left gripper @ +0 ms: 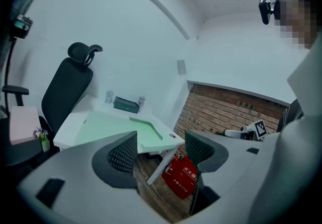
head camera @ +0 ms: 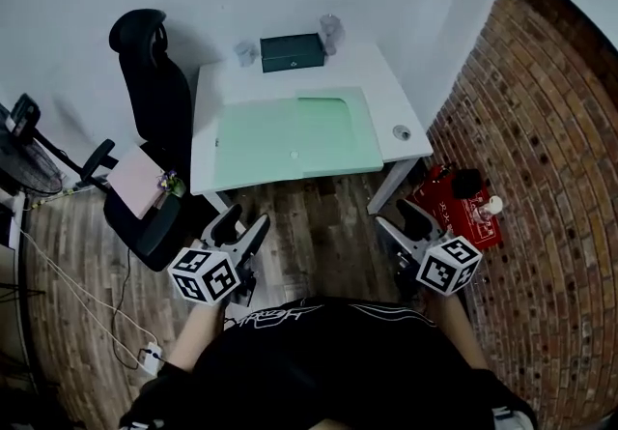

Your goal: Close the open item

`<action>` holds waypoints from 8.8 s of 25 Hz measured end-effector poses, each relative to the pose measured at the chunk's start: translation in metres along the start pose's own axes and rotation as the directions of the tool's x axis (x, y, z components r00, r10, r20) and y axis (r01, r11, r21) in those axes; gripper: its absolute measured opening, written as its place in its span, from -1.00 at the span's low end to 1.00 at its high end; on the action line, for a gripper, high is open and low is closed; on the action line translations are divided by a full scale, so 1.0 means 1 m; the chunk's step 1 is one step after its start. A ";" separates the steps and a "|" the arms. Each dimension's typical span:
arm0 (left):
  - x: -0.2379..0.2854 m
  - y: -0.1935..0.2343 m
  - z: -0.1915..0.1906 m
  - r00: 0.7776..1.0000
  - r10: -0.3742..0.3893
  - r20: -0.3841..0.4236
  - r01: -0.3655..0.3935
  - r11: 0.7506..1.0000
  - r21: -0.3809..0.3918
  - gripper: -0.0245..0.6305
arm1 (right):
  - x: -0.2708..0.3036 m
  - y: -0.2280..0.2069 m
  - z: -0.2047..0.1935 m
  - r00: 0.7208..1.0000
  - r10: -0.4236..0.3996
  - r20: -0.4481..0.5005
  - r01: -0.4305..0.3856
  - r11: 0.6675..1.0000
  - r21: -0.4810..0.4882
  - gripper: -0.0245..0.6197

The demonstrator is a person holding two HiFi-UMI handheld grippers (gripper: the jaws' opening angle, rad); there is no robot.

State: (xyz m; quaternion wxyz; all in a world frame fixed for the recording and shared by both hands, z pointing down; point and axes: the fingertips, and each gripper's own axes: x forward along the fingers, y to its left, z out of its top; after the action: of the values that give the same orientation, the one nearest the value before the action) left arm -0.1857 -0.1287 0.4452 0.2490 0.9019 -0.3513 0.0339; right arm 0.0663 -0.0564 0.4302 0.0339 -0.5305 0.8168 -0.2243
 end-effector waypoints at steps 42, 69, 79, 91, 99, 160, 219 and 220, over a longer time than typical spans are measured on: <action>0.090 0.175 0.031 0.962 0.266 -0.064 -0.273 0.952 -0.136 -0.02 | 0.227 -0.251 -0.066 0.797 -0.438 -0.416 0.365 0.898 -0.246 0.16; 0.051 0.254 -0.079 0.873 0.412 -0.262 -0.468 0.858 -0.211 -0.03 | 0.220 -0.243 -0.079 0.783 -0.413 -0.465 0.273 0.900 -0.340 0.15; 0.054 0.271 -0.109 0.888 0.367 -0.276 -0.438 0.858 -0.269 -0.03 | 0.220 -0.240 -0.080 0.773 -0.422 -0.474 0.279 0.897 -0.344 0.16; 0.065 0.263 -0.115 0.937 0.251 -0.245 -0.326 0.881 -0.342 -0.27 | 0.220 -0.241 -0.079 0.779 -0.419 -0.467 0.294 0.901 -0.318 0.15; 0.060 0.249 -0.085 0.945 0.272 -0.182 -0.309 0.923 -0.227 -0.47 | 0.221 -0.239 -0.069 0.843 -0.382 -0.379 0.330 0.923 -0.196 0.29; 0.186 -0.028 0.051 0.946 0.324 -0.012 -0.293 0.869 0.398 -0.69 | 0.054 -0.214 0.036 0.993 0.030 -0.113 -0.024 0.998 0.055 -0.91; 0.370 -0.082 -0.137 0.822 0.280 -0.496 -0.003 0.872 0.489 -0.46 | 0.005 -0.372 0.047 0.985 0.039 -0.167 -0.021 0.994 0.109 -0.91; 0.371 -0.084 -0.138 0.821 0.270 -0.502 0.015 0.870 0.493 -0.44 | 0.004 -0.372 0.046 0.985 0.037 -0.170 -0.019 0.994 0.109 -0.91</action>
State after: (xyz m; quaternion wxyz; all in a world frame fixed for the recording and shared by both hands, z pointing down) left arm 0.1627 -0.2393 0.6176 0.1081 0.8588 -0.3055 0.3969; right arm 0.3946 -0.2006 0.5398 -0.0052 -0.4950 0.8109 -0.3121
